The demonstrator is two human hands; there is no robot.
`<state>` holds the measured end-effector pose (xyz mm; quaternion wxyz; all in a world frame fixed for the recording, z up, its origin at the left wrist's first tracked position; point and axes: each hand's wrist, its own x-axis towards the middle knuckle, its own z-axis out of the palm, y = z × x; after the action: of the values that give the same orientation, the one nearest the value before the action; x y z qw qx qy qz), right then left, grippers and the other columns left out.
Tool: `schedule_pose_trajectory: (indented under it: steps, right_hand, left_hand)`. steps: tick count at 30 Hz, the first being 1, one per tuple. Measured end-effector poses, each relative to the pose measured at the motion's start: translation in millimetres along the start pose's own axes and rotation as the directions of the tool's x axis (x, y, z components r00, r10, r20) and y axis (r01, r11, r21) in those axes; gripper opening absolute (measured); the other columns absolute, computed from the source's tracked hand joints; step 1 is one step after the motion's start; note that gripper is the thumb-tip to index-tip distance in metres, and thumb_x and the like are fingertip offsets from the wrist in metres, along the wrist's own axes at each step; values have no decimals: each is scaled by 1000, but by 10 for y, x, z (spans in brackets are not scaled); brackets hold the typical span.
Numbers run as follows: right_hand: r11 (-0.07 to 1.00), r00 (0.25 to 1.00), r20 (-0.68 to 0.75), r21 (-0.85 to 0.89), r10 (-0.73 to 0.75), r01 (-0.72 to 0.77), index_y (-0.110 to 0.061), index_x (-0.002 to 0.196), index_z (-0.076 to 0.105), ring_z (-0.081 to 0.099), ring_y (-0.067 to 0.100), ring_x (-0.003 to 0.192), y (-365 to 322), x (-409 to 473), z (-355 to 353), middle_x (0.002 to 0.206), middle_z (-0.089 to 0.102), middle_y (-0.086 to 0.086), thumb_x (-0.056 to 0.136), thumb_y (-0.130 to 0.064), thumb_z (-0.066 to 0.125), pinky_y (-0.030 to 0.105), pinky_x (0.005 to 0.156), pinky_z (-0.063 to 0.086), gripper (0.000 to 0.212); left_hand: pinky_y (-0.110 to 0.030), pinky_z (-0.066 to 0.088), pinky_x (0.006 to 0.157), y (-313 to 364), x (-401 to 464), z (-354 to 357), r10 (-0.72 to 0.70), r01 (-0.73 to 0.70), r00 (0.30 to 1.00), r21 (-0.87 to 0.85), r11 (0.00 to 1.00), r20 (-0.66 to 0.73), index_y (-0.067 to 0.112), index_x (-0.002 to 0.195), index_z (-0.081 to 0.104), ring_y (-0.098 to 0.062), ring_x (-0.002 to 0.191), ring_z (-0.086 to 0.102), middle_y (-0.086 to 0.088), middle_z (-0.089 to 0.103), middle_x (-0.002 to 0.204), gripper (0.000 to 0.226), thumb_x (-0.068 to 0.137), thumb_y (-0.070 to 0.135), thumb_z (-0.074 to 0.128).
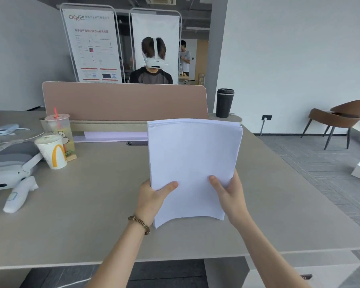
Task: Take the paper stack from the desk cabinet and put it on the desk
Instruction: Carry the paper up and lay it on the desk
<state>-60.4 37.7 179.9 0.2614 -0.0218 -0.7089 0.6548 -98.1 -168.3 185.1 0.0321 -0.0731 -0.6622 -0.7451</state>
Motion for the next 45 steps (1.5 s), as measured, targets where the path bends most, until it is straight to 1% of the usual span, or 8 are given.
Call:
schedule_pose_trajectory:
  steps: [5,11,14,19,26,32,38,45]
  right_hand:
    - [999,999,13,-37,39,-39,-28,133,53,64,11,119,192,-86,5,128,66,-7,93,-23,68,46,99,53,43]
    - [987,991,38,-100,131,-127,-30,132,54,66,5,115,468,-206,-25,126,69,-11,88,-31,73,41,98,55,48]
    - [979,985,-29,-107,171,-173,-33,117,57,69,-3,100,447,-209,-24,114,71,-14,88,-26,73,24,83,57,34]
    - [962,972,-124,-168,198,-217,-19,96,56,70,6,79,379,-129,-213,93,70,-8,81,-28,78,26,63,56,28]
    - [947,962,-153,-196,226,-253,-22,93,62,70,11,79,399,37,-657,90,72,-8,76,-28,82,30,64,55,26]
    - [937,952,-135,-185,276,-298,-17,97,63,70,26,91,425,254,-1082,98,73,4,68,-29,66,38,73,57,31]
    - [943,954,-73,-147,292,-300,-29,127,56,70,13,105,491,609,-1514,116,70,-7,64,-26,68,38,88,58,64]
    - [926,945,-14,-196,328,-324,-21,131,58,71,18,103,702,1142,-1927,113,73,-2,65,-17,68,27,78,54,66]
  left_hand:
    - [-15,52,74,-303,-83,-66,-78,75,997,101,992,26,25,100,74,0,92,71,16,77,95,25,77,21,83]
    - [-6,50,63,-448,-93,-92,-158,151,987,200,968,20,24,95,75,7,83,70,16,76,90,21,76,20,83]
    - [-12,49,70,-473,-68,-11,-96,95,995,255,962,-8,25,99,73,1,90,69,14,75,93,24,77,21,82]
    - [-26,53,83,-462,8,186,-73,49,995,314,948,64,27,115,62,-3,96,69,14,73,107,53,67,25,85]
    - [-30,53,85,-540,74,613,-105,72,990,298,952,97,28,113,53,0,95,67,13,69,109,59,66,16,87]
    - [-27,49,83,-533,226,1086,-63,13,988,324,946,143,21,111,50,4,94,62,17,65,105,55,71,11,85]
    - [-25,48,76,-569,502,1580,-89,31,983,330,943,162,20,112,47,4,91,61,18,63,102,58,69,15,86]
    - [-22,47,69,-779,877,2115,-123,67,982,347,936,145,21,110,48,3,88,61,18,63,100,57,68,15,86]
